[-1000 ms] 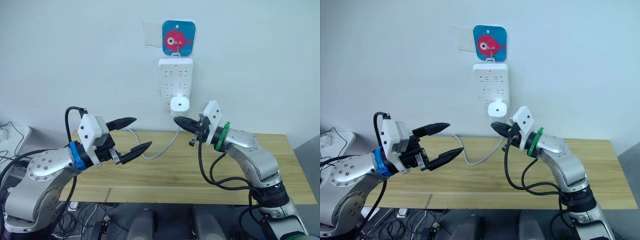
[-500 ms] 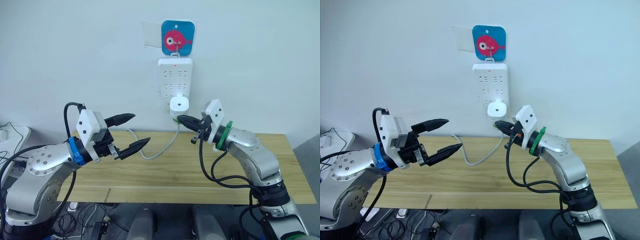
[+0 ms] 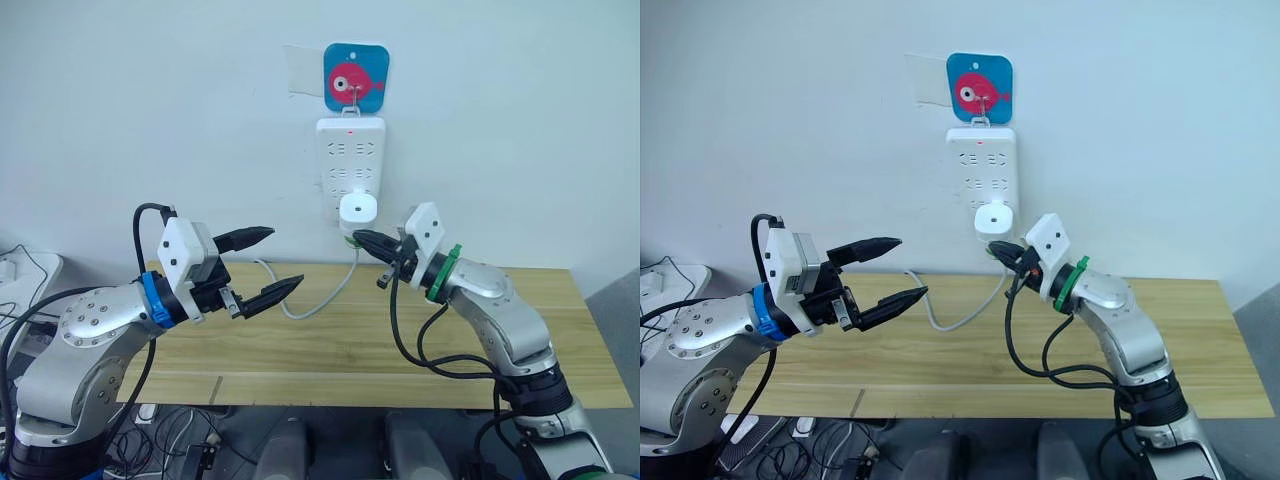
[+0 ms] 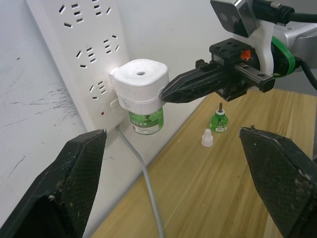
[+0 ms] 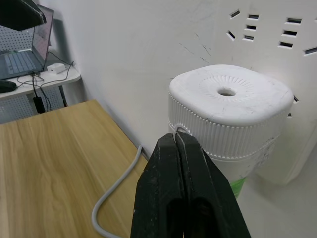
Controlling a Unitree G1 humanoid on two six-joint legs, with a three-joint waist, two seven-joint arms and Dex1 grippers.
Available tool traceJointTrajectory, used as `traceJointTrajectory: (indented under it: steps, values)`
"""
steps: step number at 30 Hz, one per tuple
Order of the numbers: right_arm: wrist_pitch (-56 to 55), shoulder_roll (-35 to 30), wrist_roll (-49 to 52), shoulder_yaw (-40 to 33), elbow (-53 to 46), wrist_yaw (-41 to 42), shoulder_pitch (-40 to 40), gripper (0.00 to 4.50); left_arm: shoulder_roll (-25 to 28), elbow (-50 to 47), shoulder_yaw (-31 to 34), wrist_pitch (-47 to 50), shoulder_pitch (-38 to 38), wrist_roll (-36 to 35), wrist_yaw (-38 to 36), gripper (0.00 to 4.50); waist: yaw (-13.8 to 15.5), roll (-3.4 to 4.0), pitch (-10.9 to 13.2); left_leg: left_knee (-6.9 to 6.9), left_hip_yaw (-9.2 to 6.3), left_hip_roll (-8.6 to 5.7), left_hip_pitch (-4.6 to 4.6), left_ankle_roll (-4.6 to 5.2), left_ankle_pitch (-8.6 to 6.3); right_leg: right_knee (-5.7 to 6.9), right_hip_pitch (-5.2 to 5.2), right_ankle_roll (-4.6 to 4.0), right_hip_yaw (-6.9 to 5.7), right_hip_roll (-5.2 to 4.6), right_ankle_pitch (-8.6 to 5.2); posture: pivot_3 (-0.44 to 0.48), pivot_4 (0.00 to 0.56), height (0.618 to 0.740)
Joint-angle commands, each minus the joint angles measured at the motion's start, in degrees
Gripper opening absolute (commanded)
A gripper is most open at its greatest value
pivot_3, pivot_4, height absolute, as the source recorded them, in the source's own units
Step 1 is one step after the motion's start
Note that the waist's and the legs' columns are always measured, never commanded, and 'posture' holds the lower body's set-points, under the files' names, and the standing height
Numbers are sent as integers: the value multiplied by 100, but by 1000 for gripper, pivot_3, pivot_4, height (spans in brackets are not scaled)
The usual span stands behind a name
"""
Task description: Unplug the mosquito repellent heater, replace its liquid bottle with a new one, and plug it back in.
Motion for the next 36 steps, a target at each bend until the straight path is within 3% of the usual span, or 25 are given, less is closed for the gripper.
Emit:
traceJointTrajectory:
  steps: [1, 9, 16, 20, 24, 30, 36]
  values:
    - [-195, -9, -268, -348, 62, -456, -90, 28, 37, -92, 30, -60, -18, -47, 9, 4500, 1, 0, 0, 0, 0, 0, 0, 0, 0, 0, 0, 0, 0, 0, 0, 40, 170, 740]
    - [210, -121, 487, -340, -274, 232, 7, 28, 49, -26, 2, -59, -42, -32, -34, 4500, 1, 0, 0, 0, -2, 0, -1, 0, 0, -2, 0, -1, -1, 0, 0, 28, 168, 740]
    - [562, -899, 1362, -550, -576, 1361, 92, 28, 236, 317, 155, 43, -1, -12, -125, 4500, -5, 0, 1, -8, -4, 4, -3, 2, -1, -12, -1, -3, -2, 3, -1, 37, 169, 740]
    - [752, -1534, 1764, -926, -616, 1883, 219, 895, 510, 705, 329, 277, 71, 2, -188, 4500, -4, 0, 1, -8, -3, 3, -3, 2, -1, -14, 0, -3, -3, 3, -1, 40, 167, 740]
    - [545, -2180, 1732, -1321, -175, 2322, 313, 2322, 831, 1321, 428, 433, -10, 95, -256, 4500, -3, -1, 1, -10, -2, 4, -3, 3, -2, -16, 0, -3, -4, 3, -2, 30, 158, 740]
    - [-94, -2662, 1346, -2031, 1352, 2322, 150, 4466, 892, 2388, 346, -180, -274, 689, -306, 4500, -7, -1, 0, -9, 6, 3, -4, 3, -2, -16, 1, -3, -2, 2, -2, -7, 141, 740]
    - [-799, -2870, 974, -2486, 2568, 2169, 303, 4466, 936, 3360, 292, -677, -579, 1147, -454, 4500, -15, -2, 0, -9, 12, 5, -5, 2, -1, -15, -2, -3, -1, 1, -1, -12, 134, 740]
